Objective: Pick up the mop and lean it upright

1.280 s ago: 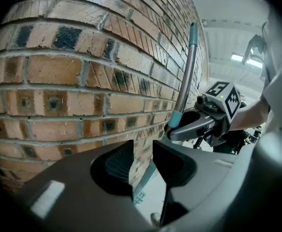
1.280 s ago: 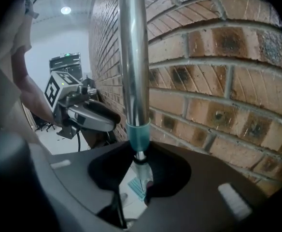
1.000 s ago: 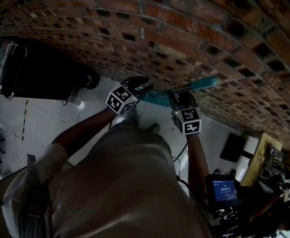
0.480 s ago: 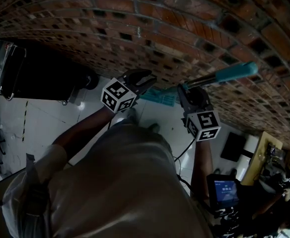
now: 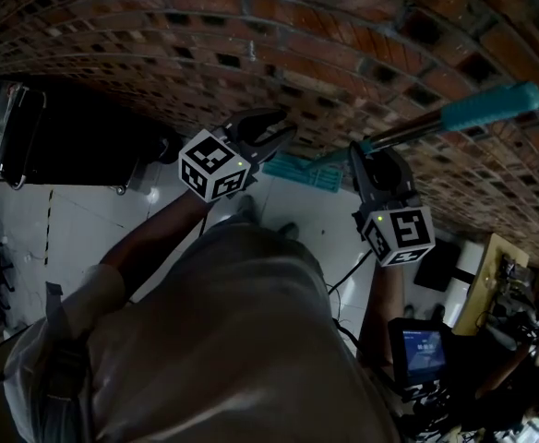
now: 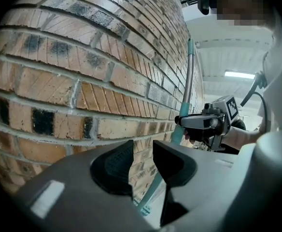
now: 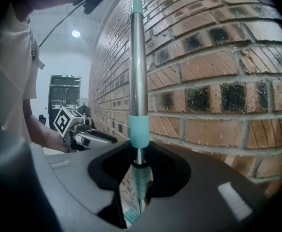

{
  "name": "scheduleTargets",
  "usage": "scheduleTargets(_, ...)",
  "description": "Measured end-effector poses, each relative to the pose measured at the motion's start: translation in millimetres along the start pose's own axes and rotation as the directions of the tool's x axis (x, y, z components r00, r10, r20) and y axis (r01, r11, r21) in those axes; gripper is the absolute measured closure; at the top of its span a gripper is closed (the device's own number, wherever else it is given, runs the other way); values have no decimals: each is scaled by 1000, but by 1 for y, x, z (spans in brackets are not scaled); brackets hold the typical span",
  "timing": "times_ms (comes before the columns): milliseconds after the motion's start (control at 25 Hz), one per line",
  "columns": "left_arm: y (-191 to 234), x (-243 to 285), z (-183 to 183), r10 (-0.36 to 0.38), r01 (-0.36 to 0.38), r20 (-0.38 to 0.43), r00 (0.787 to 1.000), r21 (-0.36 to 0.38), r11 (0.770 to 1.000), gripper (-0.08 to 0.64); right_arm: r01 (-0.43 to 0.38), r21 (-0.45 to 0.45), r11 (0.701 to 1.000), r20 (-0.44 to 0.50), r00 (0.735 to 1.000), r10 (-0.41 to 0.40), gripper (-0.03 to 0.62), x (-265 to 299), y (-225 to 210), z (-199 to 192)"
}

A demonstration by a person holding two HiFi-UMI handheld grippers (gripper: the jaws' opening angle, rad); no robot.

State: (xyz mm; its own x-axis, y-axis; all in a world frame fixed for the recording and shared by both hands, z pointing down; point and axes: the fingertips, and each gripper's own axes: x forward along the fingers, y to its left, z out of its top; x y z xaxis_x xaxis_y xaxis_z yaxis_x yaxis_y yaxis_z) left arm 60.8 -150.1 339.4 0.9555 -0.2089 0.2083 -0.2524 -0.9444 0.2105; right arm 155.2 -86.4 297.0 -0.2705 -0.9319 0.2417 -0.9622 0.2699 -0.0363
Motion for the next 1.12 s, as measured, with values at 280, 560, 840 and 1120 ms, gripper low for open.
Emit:
scheduleTargets(280,-3,6,3,-5,5,-4,1000,13,1000,419,55,8,998,54,997,-55,489,-12,-14,5)
scheduleTargets(560,-6,10,-4,-15,16,-21,1000,12,1000,420,77,35,996,76,994,-80,489,-20,-23,3)
scheduleTargets(840,-8,13,-5,-10,11,-25,1000,15,1000,419,83,56,995,79,993,-87,489,-26,-28,1)
scheduleTargets(1120,-7,12,-8,-2,2,-24,1000,11,1000,425,80,64,995,75,994,-85,489,-28,-27,-3)
